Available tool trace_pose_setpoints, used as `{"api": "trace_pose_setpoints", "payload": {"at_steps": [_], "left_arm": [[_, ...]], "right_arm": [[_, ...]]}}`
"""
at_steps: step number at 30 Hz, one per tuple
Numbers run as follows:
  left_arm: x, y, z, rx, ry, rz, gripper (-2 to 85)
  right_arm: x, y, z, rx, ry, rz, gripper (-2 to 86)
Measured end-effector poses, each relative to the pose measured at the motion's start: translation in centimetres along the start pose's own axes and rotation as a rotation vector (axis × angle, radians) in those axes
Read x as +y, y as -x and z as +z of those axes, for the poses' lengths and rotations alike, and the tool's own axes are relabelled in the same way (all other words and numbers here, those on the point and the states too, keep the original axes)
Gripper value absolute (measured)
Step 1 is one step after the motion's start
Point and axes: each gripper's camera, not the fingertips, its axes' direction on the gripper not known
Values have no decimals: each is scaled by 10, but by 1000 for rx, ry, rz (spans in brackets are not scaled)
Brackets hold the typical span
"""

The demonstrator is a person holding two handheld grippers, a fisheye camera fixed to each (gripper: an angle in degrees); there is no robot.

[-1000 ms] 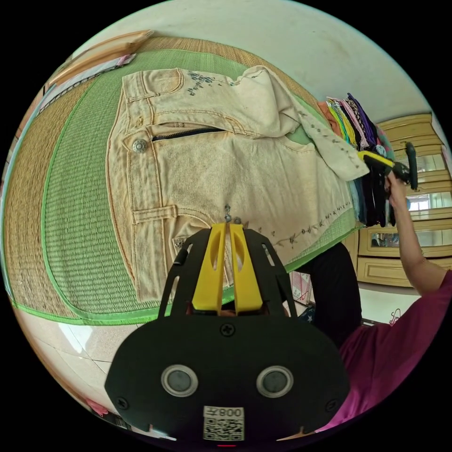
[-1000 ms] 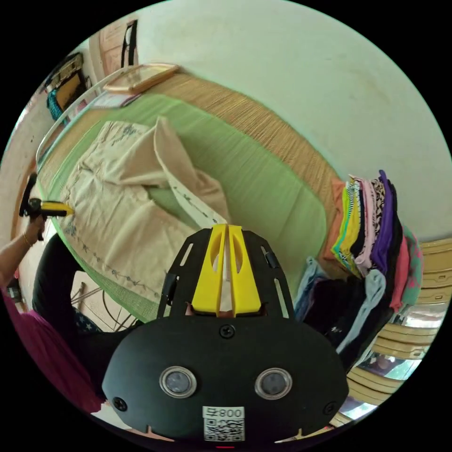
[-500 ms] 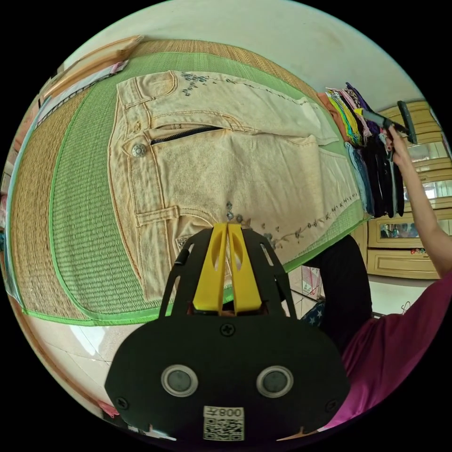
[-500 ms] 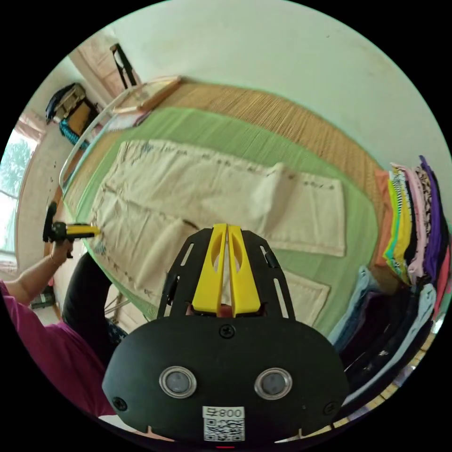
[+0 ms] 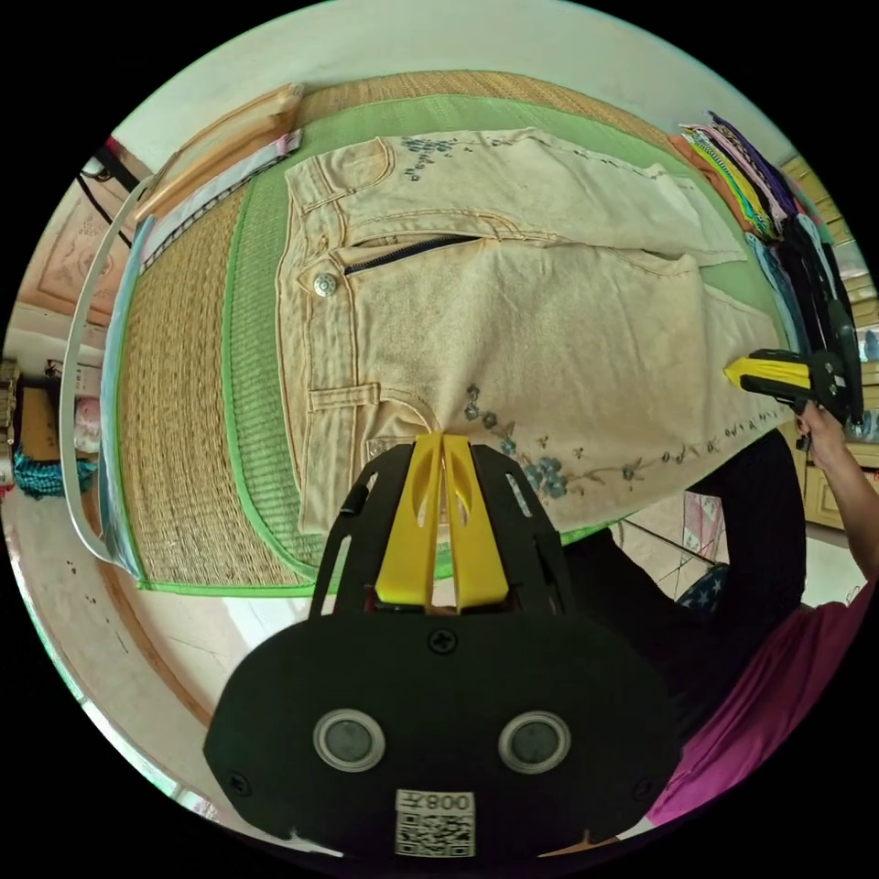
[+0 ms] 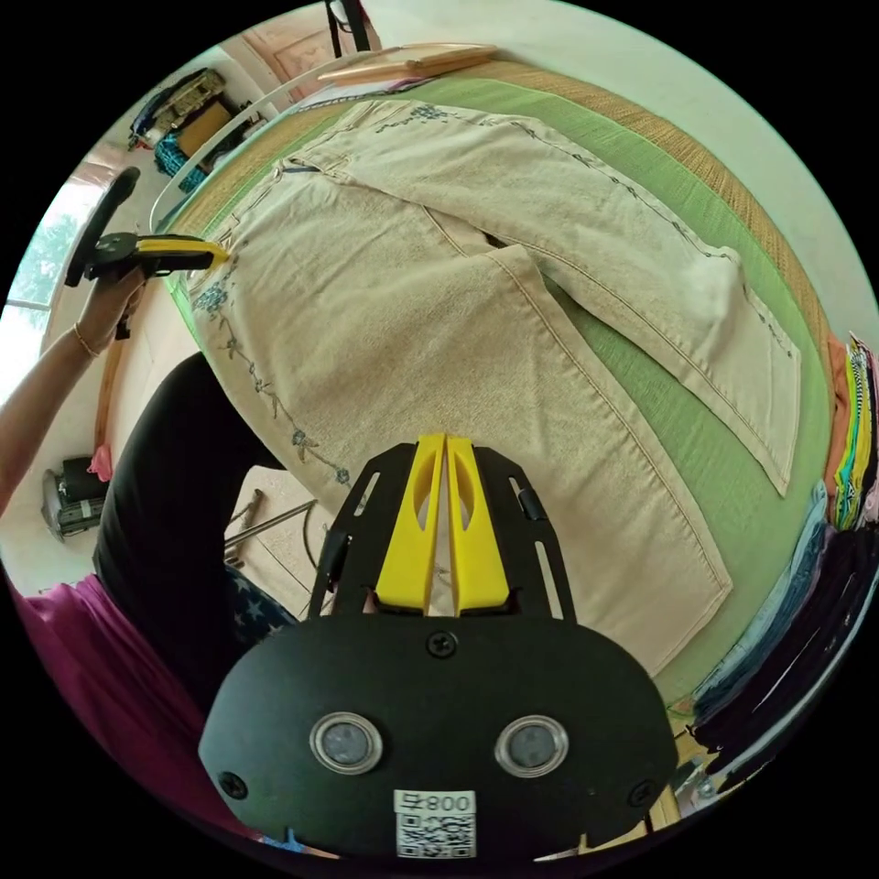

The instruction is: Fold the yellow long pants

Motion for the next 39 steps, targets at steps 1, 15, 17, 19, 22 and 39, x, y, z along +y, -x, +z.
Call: {"api": "trace_pose_setpoints", "payload": {"at_steps": [1,15,17,19,22,39], "left_arm": [[1,3,1,6,1,-11,0],[-39,-94,-5,237,-189,54,1],[-64,-115,-2,274,-203,83,1],[-93,-137,2,290,-215,126,1],[-146,-172,15,279,-197,179,1],[-292,-210,67,211,-179,124,2]], "right_arm": [[0,6,5,-6,-11,5,3],[35,-57,38,13,-74,268,2],[44,-74,45,12,-79,323,1],[55,-93,55,26,-87,392,1],[66,-106,71,27,-88,445,2],[100,-122,148,-57,-193,449,2]]}}
